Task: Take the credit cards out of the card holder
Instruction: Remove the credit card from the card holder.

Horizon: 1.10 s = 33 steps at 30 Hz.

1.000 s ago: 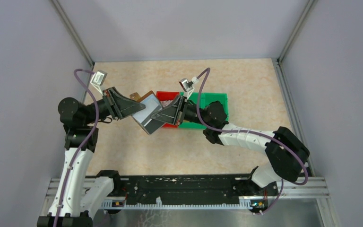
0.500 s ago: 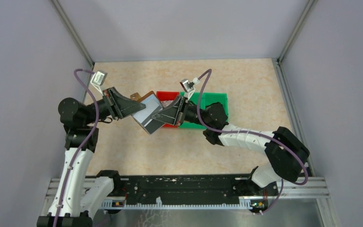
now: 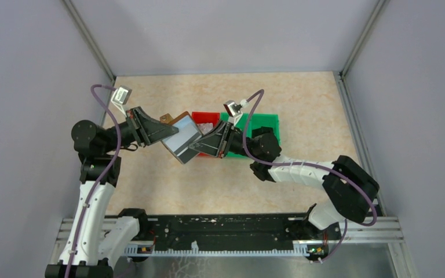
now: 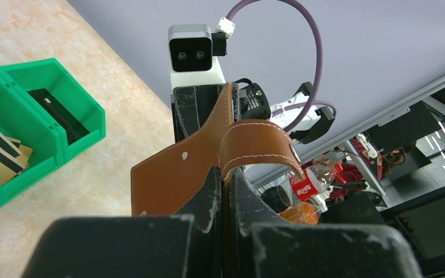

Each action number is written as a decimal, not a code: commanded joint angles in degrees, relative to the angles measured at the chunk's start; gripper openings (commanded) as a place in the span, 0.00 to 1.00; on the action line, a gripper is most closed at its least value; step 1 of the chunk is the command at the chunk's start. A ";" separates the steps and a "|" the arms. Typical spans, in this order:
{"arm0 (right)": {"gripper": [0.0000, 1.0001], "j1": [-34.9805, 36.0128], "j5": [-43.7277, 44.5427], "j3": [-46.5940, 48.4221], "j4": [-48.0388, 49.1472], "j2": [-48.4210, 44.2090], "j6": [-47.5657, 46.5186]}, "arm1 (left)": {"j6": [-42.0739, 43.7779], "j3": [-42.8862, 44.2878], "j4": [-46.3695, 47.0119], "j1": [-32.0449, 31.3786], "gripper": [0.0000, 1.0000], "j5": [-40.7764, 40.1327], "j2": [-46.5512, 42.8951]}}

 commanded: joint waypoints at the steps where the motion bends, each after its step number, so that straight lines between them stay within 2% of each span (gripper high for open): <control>1: 0.19 0.34 0.23 1.98 7.43 0.86 2.22 | -0.98 0.73 2.66 0.26 0.00 -0.98 -0.78; 6: 0.05 0.70 0.05 2.69 9.49 2.04 3.03 | -0.19 1.20 1.93 0.26 0.00 -0.93 -0.96; 8: 0.03 0.79 0.16 2.08 9.62 1.91 2.98 | 0.08 1.58 1.33 0.32 0.00 -1.29 -0.98; 13: 0.00 0.84 0.21 0.44 10.18 1.12 2.46 | 0.11 1.83 1.04 0.48 0.00 -2.04 -0.66; 33: 0.00 0.91 -1.65 -1.78 5.97 -2.22 -0.16 | 1.05 6.01 0.27 1.95 0.00 -1.82 1.20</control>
